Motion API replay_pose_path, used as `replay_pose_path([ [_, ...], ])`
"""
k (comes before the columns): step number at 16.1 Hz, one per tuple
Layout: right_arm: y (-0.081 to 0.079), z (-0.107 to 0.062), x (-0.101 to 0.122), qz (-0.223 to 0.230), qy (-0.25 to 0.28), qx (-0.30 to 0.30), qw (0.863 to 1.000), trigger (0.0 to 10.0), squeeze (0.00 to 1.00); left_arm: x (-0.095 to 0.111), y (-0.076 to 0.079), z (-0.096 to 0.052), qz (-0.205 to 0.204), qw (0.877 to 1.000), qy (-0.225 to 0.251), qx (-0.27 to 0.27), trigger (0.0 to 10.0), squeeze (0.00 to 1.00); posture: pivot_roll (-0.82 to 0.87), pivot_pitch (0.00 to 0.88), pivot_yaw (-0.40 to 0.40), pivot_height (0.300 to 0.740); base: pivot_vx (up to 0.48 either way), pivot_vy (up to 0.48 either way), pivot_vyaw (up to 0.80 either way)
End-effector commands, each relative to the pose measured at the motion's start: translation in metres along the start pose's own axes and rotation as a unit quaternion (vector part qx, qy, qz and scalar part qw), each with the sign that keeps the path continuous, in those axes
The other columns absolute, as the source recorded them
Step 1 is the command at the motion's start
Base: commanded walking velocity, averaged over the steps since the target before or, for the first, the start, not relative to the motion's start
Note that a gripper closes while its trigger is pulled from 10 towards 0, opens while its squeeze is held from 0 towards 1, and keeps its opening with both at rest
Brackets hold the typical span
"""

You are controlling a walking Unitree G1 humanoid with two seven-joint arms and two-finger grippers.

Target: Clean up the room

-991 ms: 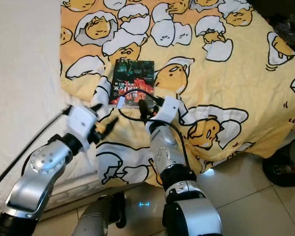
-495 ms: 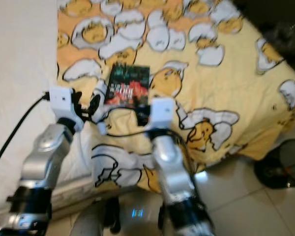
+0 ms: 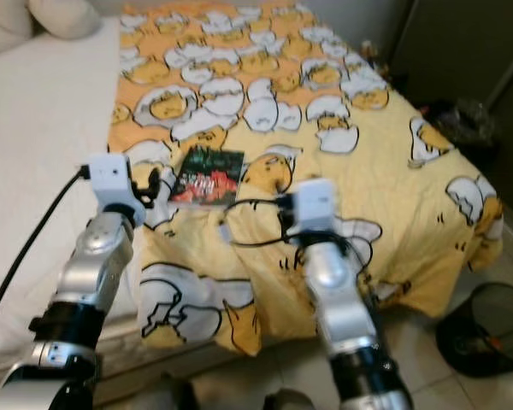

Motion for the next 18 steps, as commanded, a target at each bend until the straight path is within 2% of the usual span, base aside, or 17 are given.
replay_pose_path([
  [1,-0.003,-0.009,-0.010,0.002,-0.017,0.006,1.000,10.0,0.00,-0.003,-0.029,-0.006,0.000,0.998,0.003,0.057,10.0,0.00,-0.11,0.011,0.031,0.723,0.000,0.000,0.00],
  [2,0.006,-0.017,-0.016,-0.001,-0.021,-0.002,1.000,10.0,0.00,-0.007,-0.041,-0.016,0.008,0.998,0.007,0.068,10.0,0.00,-0.12,0.005,0.047,0.723,0.000,0.000,0.00],
  [3,0.010,-0.021,-0.019,-0.002,-0.023,-0.004,1.000,10.0,0.00,-0.010,-0.044,-0.021,0.013,0.998,0.008,0.068,10.0,0.00,-0.12,0.003,0.051,0.723,0.000,0.000,0.00],
  [4,0.021,-0.029,-0.032,-0.005,-0.043,-0.018,0.999,10.0,0.00,-0.020,-0.043,-0.033,0.028,0.998,0.002,0.052,10.0,0.00,-0.13,0.003,0.056,0.723,0.000,0.000,0.00],
  [5,0.031,-0.030,-0.038,-0.003,-0.055,-0.034,0.998,10.0,0.00,-0.021,-0.033,-0.036,0.020,0.999,0.006,0.033,10.0,0.00,-0.13,0.011,0.057,0.723,0.255,-0.259,0.00],
  [6,0.035,-0.028,-0.039,-0.001,-0.057,-0.044,0.997,10.0,0.00,-0.016,-0.024,-0.033,0.010,1.000,0.016,0.022,10.0,0.00,-0.13,0.005,0.058,0.723,0.334,-0.341,0.00],
  [8,0.029,-0.018,-0.036,0.016,-0.055,-0.039,0.998,10.0,0.00,0.007,0.003,-0.021,0.011,0.998,0.056,-0.003,10.0,0.00,-0.13,0.000,0.062,0.723,0.383,-0.287,0.00],
  [9,0.026,-0.013,-0.034,0.018,-0.051,-0.037,0.998,10.0,0.00,0.013,0.010,-0.018,0.016,0.997,0.069,-0.013,10.0,0.00,-0.12,0.000,0.064,0.723,0.401,-0.259,0.00],
  [12,0.029,-0.001,-0.029,0.025,-0.046,-0.041,0.998,10.0,0.00,0.018,0.014,-0.016,0.009,0.997,0.076,-0.011,10.0,0.00,-0.13,0.000,0.062,0.723,0.401,-0.259,0.00],
  [16,0.034,0.007,-0.024,0.005,-0.034,-0.043,0.998,10.0,0.00,0.019,0.034,-0.012,0.004,0.996,0.083,-0.033,10.0,0.00,-0.16,0.000,0.069,0.723,0.399,-0.260,0.00],
  [18,0.034,0.011,-0.019,-0.001,-0.023,-0.042,0.999,10.0,0.00,0.023,0.037,-0.012,0.009,0.995,0.093,-0.036,10.0,0.00,-0.16,0.000,0.068,0.723,0.399,-0.261,0.00],
])
Point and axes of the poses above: a point about 5 cm out from each wrist's last joint towards the gripper, its own z axis pointing out of the wrist towards the gripper, its own x axis along the axis of the wrist's last joint, y = z × x, the point moved 3 cm from there along z, pointing out of the wrist towards the gripper, and after that the axes turned 14 degrees about -z, right-handed, at the moved point
